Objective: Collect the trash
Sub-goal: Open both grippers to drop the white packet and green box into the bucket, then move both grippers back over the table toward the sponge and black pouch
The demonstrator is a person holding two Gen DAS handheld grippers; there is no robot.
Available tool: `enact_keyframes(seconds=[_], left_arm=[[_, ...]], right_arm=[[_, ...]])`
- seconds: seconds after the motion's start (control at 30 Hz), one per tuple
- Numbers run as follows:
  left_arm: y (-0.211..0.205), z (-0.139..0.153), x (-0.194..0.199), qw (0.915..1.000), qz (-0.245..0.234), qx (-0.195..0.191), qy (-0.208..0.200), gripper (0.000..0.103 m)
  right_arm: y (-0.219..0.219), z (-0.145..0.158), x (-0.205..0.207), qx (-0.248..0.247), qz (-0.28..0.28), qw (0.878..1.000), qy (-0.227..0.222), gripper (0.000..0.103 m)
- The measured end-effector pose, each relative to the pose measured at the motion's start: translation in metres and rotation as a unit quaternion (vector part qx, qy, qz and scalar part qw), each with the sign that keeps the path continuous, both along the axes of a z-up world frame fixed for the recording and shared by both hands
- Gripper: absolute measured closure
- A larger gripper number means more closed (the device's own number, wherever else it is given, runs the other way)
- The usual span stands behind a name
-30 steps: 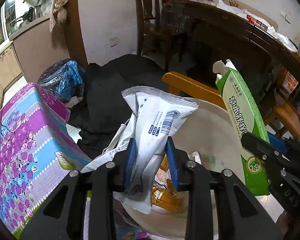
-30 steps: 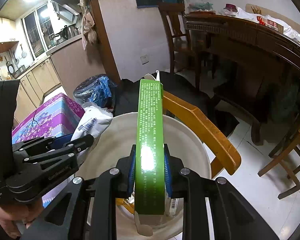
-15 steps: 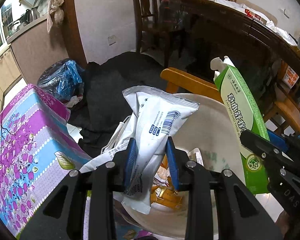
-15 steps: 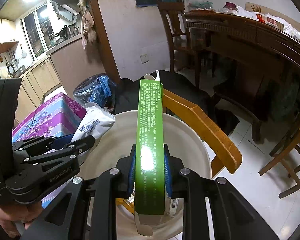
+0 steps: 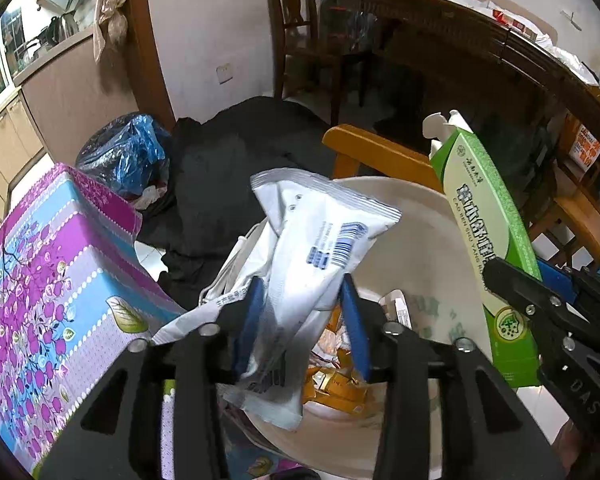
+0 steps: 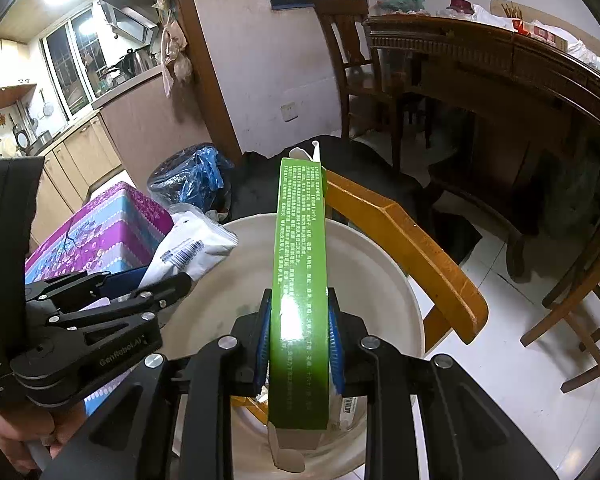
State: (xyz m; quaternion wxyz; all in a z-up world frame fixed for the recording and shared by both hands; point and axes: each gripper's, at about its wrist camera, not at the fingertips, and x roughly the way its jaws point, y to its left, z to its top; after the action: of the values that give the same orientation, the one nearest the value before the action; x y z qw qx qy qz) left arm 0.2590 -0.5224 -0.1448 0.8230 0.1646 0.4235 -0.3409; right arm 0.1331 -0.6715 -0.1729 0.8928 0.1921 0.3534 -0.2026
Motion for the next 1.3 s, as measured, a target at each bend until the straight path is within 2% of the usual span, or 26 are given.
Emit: enact_keyframes(seconds=[0.1,0.27,1.3], left_arm=[[0.003,-0.004,0.003,1.0,0.005,0.004,0.001,0.049],[0.002,-0.004,-0.001,1.0,-0.001,0.009,0.0,0.049],[-0.002,-0.003,-0.004,0.9999,0.001,0.014,-0.002,0.049]], right_arm=[[0.0,-0.003,-0.001,0.005,-0.004,1.0,-0.001,0.075],[0.001,-0.005,-0.004,0.01,-0.01,1.0,-0.006,0.072],[-0.01,-0.003,-0.015,0.016,-0.016,1.0,-0.017,0.071]])
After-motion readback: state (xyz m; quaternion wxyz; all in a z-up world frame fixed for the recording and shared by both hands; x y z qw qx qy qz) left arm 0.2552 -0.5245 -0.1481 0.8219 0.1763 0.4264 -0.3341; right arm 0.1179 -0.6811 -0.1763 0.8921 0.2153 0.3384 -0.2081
